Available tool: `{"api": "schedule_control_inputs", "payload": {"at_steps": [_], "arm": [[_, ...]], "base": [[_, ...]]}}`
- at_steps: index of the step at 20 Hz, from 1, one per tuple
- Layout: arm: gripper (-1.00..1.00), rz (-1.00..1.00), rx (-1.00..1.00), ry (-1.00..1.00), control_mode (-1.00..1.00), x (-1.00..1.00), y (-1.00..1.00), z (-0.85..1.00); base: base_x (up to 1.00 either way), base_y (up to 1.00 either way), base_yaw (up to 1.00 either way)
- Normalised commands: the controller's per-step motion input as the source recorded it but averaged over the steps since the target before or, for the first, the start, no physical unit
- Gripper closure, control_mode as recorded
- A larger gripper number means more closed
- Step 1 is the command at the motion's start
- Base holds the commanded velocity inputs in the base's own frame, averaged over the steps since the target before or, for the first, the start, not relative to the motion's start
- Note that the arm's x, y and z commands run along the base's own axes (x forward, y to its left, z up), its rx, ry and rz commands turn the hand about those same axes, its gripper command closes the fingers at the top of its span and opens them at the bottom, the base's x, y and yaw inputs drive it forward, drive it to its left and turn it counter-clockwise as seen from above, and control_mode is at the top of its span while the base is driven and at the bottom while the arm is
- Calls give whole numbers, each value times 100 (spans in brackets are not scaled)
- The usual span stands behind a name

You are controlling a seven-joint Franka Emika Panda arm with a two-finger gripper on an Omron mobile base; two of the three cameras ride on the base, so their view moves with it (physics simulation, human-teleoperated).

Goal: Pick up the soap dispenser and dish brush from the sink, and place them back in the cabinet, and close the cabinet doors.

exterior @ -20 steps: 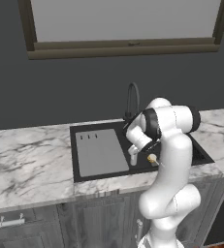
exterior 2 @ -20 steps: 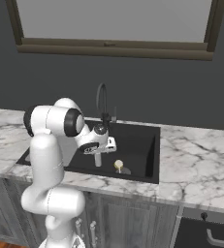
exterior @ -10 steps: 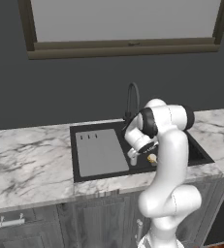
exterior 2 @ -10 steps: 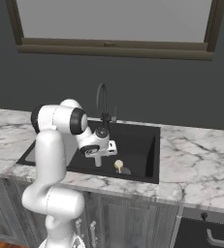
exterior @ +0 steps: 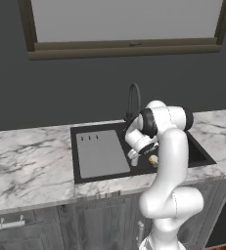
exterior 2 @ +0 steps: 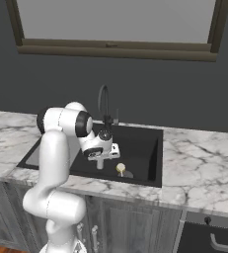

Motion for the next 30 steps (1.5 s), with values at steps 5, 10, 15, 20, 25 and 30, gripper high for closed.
{"api": "schedule_control_inputs", "payload": {"at_steps": [5, 10, 15, 20, 25, 30], "arm": [[-100, 0, 2, 0, -100, 15, 0, -5], [-100, 1, 0, 2, -100, 4, 6, -17], [-100, 3, 2, 7, -100, 0, 19, -20], [-100, 4, 6, 12, -100, 0, 26, -19], [-100, 4, 3, 9, -100, 0, 23, -29], [100, 4, 0, 4, -100, 0, 18, -35]], "base": [[0, 0, 0], [0, 0, 0], [0, 0, 0], [0, 0, 0], [0, 0, 0], [0, 0, 0]]}}
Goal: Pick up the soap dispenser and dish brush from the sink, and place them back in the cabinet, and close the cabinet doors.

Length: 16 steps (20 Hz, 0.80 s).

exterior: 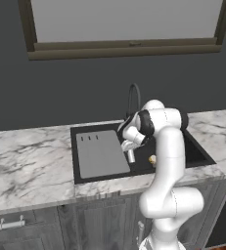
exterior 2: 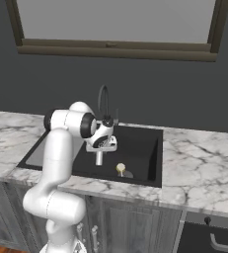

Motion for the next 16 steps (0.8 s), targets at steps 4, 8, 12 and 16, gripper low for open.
{"api": "schedule_control_inputs", "payload": {"at_steps": [4, 8, 12, 16], "arm": [[100, 2, 0, -4, -100, -3, 0, -26], [100, 0, 0, -12, -100, -16, 0, -34], [100, 0, 0, -9, -100, -17, 0, -26], [100, 0, 0, -10, -100, -26, -14, -7]], "base": [[0, 0, 0], [0, 0, 0], [0, 0, 0], [0, 0, 0]]}}
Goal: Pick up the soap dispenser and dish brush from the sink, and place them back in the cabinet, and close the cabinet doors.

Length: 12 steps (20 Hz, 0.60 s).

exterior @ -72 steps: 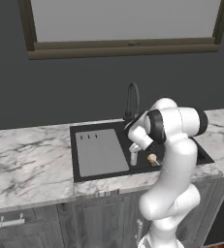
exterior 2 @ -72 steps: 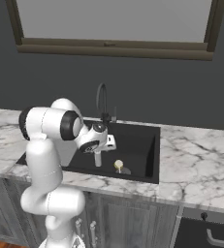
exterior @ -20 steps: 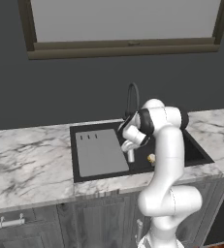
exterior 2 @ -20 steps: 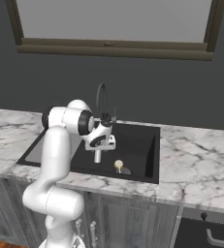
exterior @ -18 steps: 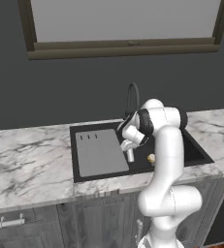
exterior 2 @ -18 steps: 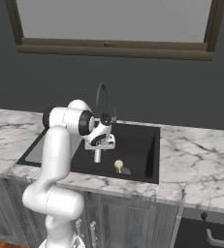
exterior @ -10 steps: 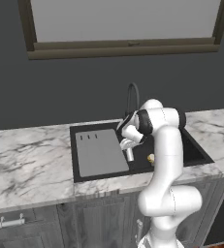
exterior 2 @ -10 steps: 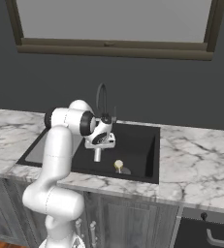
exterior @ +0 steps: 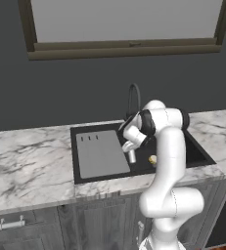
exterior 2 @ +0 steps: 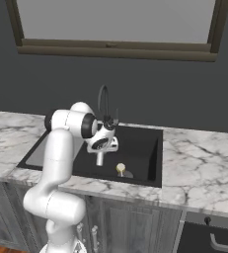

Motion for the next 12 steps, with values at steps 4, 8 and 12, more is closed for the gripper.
{"api": "schedule_control_inputs", "payload": {"at_steps": [4, 8, 12], "arm": [[100, 0, 0, -10, -100, -41, -19, -3], [100, 0, 2, -4, -100, -30, -32, 0], [100, 0, 4, 0, -100, -22, -38, 4]], "base": [[0, 0, 0], [0, 0, 0], [0, 0, 0]]}}
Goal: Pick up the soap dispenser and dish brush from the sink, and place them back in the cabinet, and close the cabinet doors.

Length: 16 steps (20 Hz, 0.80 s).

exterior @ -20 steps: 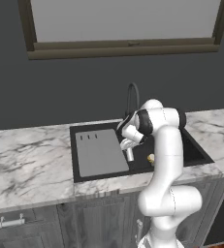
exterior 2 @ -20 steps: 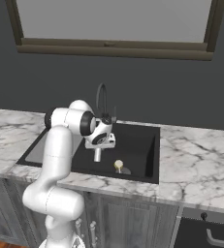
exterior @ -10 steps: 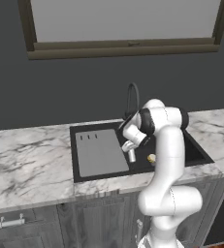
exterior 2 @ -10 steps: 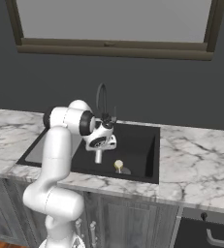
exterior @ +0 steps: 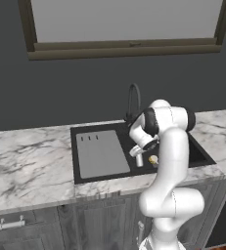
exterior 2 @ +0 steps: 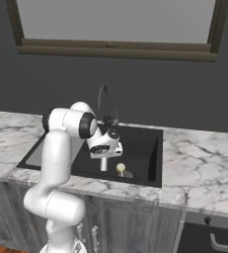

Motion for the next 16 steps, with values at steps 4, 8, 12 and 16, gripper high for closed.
{"api": "schedule_control_inputs", "payload": {"at_steps": [4, 8, 12, 16], "arm": [[100, -2, 4, 0, -100, -3, -33, 8], [100, -4, 2, -4, -100, 0, -23, 4], [100, -5, 2, -9, -100, -3, -21, 14], [100, -5, 0, -15, -100, -12, -21, 13]], "base": [[0, 0, 0], [0, 0, 0], [0, 0, 0], [0, 0, 0]]}}
